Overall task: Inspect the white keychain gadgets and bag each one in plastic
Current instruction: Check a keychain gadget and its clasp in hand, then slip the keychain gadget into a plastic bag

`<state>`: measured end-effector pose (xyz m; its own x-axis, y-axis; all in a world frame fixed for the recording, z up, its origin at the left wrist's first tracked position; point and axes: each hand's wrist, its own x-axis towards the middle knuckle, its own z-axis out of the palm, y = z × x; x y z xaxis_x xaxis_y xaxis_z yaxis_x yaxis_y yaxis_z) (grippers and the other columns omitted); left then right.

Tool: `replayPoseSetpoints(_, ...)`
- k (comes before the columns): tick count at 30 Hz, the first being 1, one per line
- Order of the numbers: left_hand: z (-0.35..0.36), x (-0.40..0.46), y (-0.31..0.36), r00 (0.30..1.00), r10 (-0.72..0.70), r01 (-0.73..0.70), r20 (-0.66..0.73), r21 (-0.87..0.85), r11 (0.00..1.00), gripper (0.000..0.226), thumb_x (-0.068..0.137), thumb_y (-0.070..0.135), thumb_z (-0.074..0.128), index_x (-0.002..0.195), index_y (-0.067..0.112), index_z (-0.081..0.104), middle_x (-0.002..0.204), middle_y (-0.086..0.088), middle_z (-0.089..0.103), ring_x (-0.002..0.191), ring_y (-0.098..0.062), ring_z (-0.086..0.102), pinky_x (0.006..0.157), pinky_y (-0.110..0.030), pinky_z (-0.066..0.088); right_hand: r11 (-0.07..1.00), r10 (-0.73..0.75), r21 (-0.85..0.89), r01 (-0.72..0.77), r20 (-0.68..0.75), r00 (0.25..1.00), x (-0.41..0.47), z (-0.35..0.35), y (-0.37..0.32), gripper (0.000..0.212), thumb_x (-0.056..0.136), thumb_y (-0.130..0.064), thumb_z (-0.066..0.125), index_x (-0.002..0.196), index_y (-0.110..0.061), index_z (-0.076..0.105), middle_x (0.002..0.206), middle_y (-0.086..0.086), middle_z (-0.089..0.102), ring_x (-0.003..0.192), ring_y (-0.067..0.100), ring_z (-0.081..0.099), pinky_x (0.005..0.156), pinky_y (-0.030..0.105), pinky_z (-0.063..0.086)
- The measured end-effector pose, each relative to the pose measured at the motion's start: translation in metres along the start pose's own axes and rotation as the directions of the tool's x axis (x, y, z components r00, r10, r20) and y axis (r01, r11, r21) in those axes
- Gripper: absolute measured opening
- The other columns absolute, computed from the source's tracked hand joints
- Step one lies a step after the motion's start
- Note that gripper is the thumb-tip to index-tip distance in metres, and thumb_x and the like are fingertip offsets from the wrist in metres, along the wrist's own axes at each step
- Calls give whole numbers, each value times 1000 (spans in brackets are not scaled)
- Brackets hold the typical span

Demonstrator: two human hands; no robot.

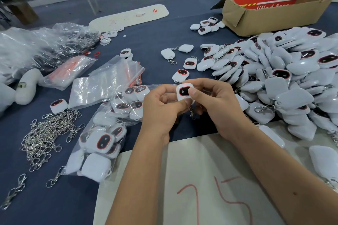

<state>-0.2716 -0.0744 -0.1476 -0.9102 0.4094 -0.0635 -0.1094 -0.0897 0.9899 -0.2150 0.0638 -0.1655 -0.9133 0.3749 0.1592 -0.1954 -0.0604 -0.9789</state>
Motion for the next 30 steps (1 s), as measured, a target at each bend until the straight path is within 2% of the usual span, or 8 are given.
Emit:
replayPoseSetpoints(5, 4, -1, -1, 999, 7, -8, -37, -47, 999, 19, 86, -3, 78, 100, 6, 71, 76, -8, 75, 62, -20, 71, 52, -21, 51, 999, 0, -33, -1, -36, 999, 0, 2, 0, 13, 101, -13, 66, 104, -11, 78, 76, 2, 72, 54, 15, 51, 51, 27, 46)
replayPoseSetpoints(9, 8, 2, 0, 986, -1, -23, -168, -135, 991, 6, 91, 12, 77, 94, 8, 74, 74, -6, 71, 70, -21, 65, 64, -29, 56, 997, 0, -80, -4, -43, 999, 1, 4, 1, 15, 103, -14, 63, 99, -11, 77, 64, -4, 63, 55, 12, 52, 53, 26, 47)
replayPoseSetpoints(11, 8, 2, -1, 980, 13, -35, -198, -110, 993, 8, 92, 16, 77, 93, 9, 75, 72, -4, 71, 68, -20, 62, 61, -29, 53, 995, 3, -99, -3, 0, 1000, 1, 5, 0, 15, 103, -15, 64, 98, -12, 77, 66, -1, 64, 60, 12, 56, 53, 27, 49)
replayPoseSetpoints(14, 8, 1, -1, 984, 1, -19, -178, -102, 995, 6, 92, 14, 77, 93, 9, 76, 74, -11, 70, 69, -26, 60, 61, -33, 49, 991, -8, -133, 15, 52, 999, -1, 7, -1, 14, 103, -19, 65, 98, -14, 77, 71, 16, 67, 63, 16, 59, 54, 27, 51)
replayPoseSetpoints(17, 6, 3, -2, 982, 13, -23, -187, -49, 999, 7, 92, 16, 77, 93, 10, 77, 69, -2, 71, 63, -12, 63, 60, -22, 54, 991, -26, -128, 31, 40, 999, -1, 6, -1, 16, 102, -19, 66, 91, -13, 77, 71, 20, 67, 59, 15, 58, 51, 25, 49)
replayPoseSetpoints(22, 6, 6, -4, 981, 55, -45, -185, 60, 997, 12, 95, 16, 73, 92, 5, 77, 54, 8, 62, 48, -3, 51, 48, -16, 44, 990, -25, -141, 32, 51, 998, -1, 5, 0, 22, 100, -22, 69, 82, -12, 75, 64, 16, 65, 54, 16, 56, 49, 24, 46)
replayPoseSetpoints(26, 7, 5, -3, 982, 29, -17, -187, 67, 998, 19, 97, 17, 71, 94, -2, 74, 52, 7, 56, 45, -5, 46, 41, -18, 36, 991, -35, -127, 42, 58, 998, -2, 5, -1, 17, 99, -24, 69, 87, -16, 77, 68, 19, 66, 56, 17, 57, 50, 25, 47)
replayPoseSetpoints(30, 7, 3, 0, 986, -62, 57, -155, -34, 998, 21, 99, 17, 67, 87, 1, 75, 71, -11, 56, 53, -10, 50, 49, -22, 39, 997, -24, -77, 27, 41, 999, -3, 5, -1, 12, 97, -22, 68, 108, -20, 74, 70, 11, 68, 57, 16, 60, 48, 26, 47)
